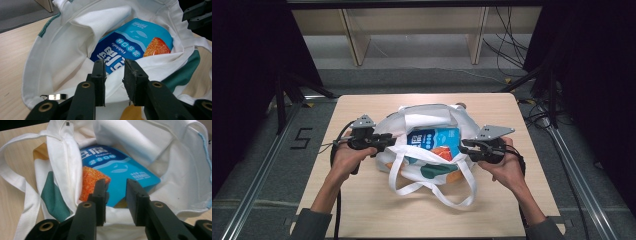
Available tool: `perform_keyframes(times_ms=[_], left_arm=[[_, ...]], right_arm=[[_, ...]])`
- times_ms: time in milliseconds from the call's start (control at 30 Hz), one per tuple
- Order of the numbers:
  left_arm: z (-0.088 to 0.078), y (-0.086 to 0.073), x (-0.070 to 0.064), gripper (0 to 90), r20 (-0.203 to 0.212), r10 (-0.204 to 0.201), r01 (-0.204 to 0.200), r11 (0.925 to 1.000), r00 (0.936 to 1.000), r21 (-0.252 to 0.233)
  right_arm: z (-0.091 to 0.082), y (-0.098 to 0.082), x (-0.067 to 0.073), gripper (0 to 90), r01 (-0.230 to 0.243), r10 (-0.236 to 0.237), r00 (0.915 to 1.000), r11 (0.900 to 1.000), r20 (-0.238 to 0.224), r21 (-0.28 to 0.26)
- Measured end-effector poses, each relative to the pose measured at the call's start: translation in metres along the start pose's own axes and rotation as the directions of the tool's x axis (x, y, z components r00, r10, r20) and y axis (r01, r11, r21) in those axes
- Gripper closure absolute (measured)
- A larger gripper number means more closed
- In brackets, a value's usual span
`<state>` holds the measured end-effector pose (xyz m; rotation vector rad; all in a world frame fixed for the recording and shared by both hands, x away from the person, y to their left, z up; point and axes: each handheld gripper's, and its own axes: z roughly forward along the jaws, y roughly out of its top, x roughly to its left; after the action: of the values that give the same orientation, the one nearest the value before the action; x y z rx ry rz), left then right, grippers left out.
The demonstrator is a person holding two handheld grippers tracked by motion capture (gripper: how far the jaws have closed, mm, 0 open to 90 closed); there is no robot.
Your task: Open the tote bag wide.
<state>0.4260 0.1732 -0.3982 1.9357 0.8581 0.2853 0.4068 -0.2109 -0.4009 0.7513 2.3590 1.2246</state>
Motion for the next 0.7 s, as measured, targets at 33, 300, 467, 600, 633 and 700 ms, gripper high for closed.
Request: perform_keyframes(times_ms=[33,300,467,600,633,700], left_arm=[[-0.001,-0.001,0.0,67.9,0.007,0.0,0.0,1.0,1.0,-0.002],[-0.009,-0.008,-0.01,58.2,0.022,0.014,-0.014,0.9999,0.9997,-0.008],[-0.017,-0.014,-0.019,49.4,0.029,0.031,-0.03,0.9992,0.9991,-0.027],[-0.024,-0.017,-0.022,43.3,0.033,0.038,-0.037,0.9987,0.9987,-0.035],[-0.027,-0.02,-0.025,40.7,0.023,0.034,-0.033,0.9989,0.9992,-0.033],[-0.028,-0.022,-0.025,40.3,0.027,0.042,-0.041,0.9987,0.9988,-0.03]], right_arm=[[-0.001,-0.001,0.0,67.4,-0.002,0.002,1.0,1.0,0.004,-0.001],[-0.008,-0.005,-0.002,55.0,-0.03,0.03,0.9994,1.0,0.015,-0.006],[-0.014,-0.008,-0.001,49.8,-0.046,0.047,0.9983,0.999,0.034,-0.015],[-0.017,-0.011,-0.001,46.9,-0.047,0.048,0.9981,0.998,0.037,-0.027],[-0.019,-0.012,0.0,45.4,-0.052,0.052,0.9977,0.998,0.043,-0.023],[-0.021,-0.013,0.002,45.0,-0.071,0.072,0.9964,0.997,0.044,-0.023]])
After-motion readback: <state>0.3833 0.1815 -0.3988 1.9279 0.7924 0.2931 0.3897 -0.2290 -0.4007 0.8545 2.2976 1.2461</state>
